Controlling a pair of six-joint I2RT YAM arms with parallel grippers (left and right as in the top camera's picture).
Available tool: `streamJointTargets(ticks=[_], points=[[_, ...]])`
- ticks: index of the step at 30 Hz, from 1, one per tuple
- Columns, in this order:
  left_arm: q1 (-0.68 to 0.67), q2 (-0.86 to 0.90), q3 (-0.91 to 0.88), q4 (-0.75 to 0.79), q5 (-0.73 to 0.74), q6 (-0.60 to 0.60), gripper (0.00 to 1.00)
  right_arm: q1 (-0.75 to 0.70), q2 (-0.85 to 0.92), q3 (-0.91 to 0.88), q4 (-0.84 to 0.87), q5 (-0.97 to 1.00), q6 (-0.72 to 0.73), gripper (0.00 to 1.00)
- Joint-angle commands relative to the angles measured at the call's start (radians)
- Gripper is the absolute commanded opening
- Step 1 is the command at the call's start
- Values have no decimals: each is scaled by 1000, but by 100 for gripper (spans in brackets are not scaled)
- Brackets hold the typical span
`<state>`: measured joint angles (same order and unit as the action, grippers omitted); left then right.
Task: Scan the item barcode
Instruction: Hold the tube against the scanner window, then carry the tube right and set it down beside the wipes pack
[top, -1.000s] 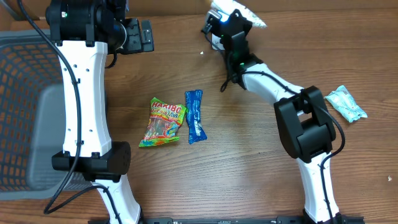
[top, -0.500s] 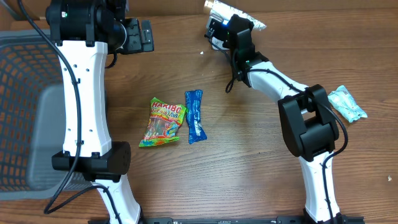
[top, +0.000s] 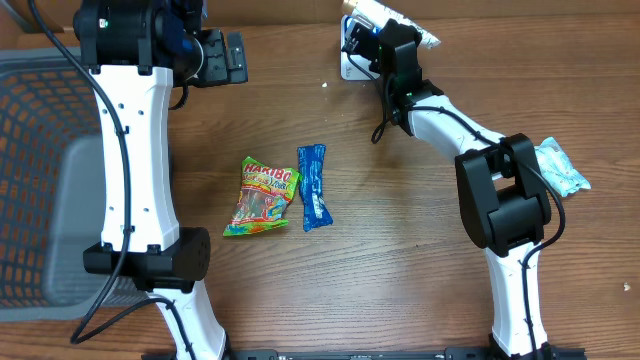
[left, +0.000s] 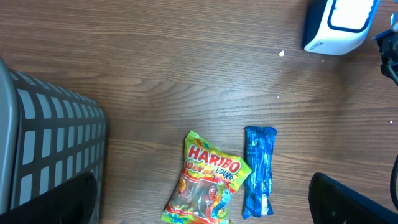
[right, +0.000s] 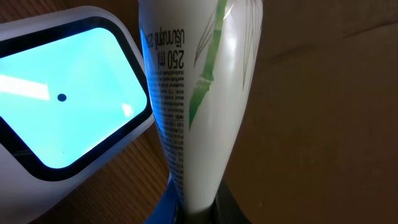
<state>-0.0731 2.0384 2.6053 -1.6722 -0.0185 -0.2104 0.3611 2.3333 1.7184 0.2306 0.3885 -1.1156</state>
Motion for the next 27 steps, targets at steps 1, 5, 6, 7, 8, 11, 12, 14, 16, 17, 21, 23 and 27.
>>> streamJointTargets(ticks=[1,5,6,7,8,11,12,14,16,17,21,23,27], points=[[-6,12,0,1,8,-14,100,2,-12,22,16,3,19,4],[-6,12,0,1,8,-14,99,2,-12,22,13,29,19,4],[-6,12,0,1,8,-14,99,2,-12,22,13,38,19,4],[-6,12,0,1,8,-14,100,2,-11,22,11,47,19,4],[-6,12,0,1,8,-14,100,2,-11,22,8,53,19,4],[-6,12,0,1,8,-14,99,0,-11,22,2,63,19,4],[-6,12,0,1,8,-14,100,-2,-11,22,2,63,19,4],[-6,12,0,1,8,-14,100,-3,-11,22,2,63,19,4],[-6,12,0,1,8,-14,100,-3,-11,22,2,65,48,4],[-6,12,0,1,8,-14,100,0,-11,22,2,75,94,4],[-6,12,0,1,8,-14,100,34,-45,22,-71,124,328,4],[-6,12,0,1,8,-14,100,51,-74,22,-142,122,403,4],[-6,12,0,1,8,-14,100,72,-156,22,-268,118,549,4]])
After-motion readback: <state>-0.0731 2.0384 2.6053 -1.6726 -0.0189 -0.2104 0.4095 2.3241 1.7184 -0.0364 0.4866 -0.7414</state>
